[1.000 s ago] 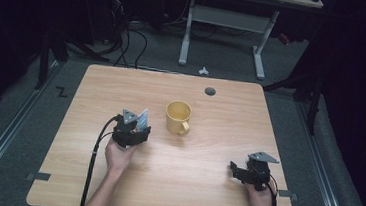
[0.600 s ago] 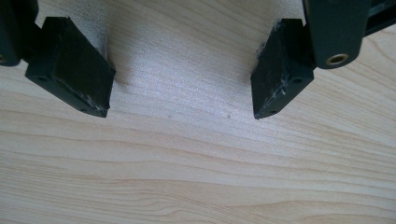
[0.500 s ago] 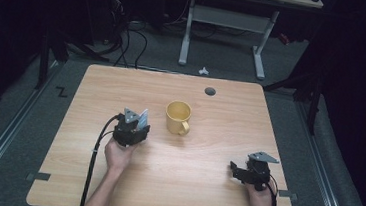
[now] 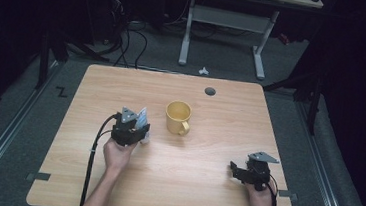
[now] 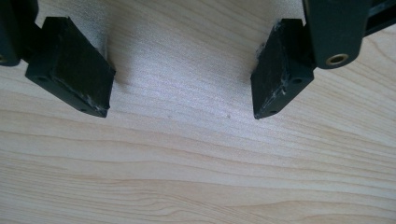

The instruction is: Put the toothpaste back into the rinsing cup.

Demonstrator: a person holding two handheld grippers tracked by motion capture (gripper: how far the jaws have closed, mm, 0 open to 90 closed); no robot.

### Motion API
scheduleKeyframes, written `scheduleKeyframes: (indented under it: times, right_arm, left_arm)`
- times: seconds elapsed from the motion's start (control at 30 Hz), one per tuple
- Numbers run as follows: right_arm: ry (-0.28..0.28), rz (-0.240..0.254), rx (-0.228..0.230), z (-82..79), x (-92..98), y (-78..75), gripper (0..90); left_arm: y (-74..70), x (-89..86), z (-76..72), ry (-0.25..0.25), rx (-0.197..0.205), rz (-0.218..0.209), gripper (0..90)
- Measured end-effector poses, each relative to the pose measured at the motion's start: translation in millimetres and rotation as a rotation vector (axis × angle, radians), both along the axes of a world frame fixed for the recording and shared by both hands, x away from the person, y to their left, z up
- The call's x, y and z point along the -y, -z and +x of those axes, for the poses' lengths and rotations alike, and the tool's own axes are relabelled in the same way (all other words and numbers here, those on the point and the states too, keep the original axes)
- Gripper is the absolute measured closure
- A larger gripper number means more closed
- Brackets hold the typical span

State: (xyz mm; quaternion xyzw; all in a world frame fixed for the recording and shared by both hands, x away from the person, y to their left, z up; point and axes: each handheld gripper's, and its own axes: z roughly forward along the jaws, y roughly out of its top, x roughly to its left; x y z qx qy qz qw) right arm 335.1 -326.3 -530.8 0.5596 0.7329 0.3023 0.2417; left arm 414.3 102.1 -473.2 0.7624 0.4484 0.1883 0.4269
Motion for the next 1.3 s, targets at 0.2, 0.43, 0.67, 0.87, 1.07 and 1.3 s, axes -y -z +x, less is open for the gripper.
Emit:
scheduleKeyframes:
  times: [0.2,0.43,0.67,0.87,1.07,1.3]
  right_arm:
    - [0.0,0.0,0.0,0.0,0.0,0.0,21.2]
    - [0.0,0.0,0.0,0.0,0.0,0.0,21.2]
    - [0.0,0.0,0.0,0.0,0.0,0.0,21.2]
    - [0.0,0.0,0.0,0.0,0.0,0.0,21.2]
    - [0.0,0.0,0.0,0.0,0.0,0.0,21.2]
    - [0.0,0.0,0.0,0.0,0.0,0.0,21.2]
  left_arm:
    - [-2.7,-2.9,-2.8,0.011,0.0,-0.003,64.3]
    - [-5.7,-4.1,-6.2,0.037,-0.006,-0.008,64.5]
    - [-9.9,-7.9,-11.2,0.05,-0.01,-0.019,64.5]
    - [-12.5,-10.5,-13.2,0.071,-0.024,-0.055,64.6]
    - [-16.0,-15.0,-13.6,0.079,-0.031,-0.1,64.7]
    - [-18.5,-17.4,-14.2,0.082,-0.03,-0.1,64.9]
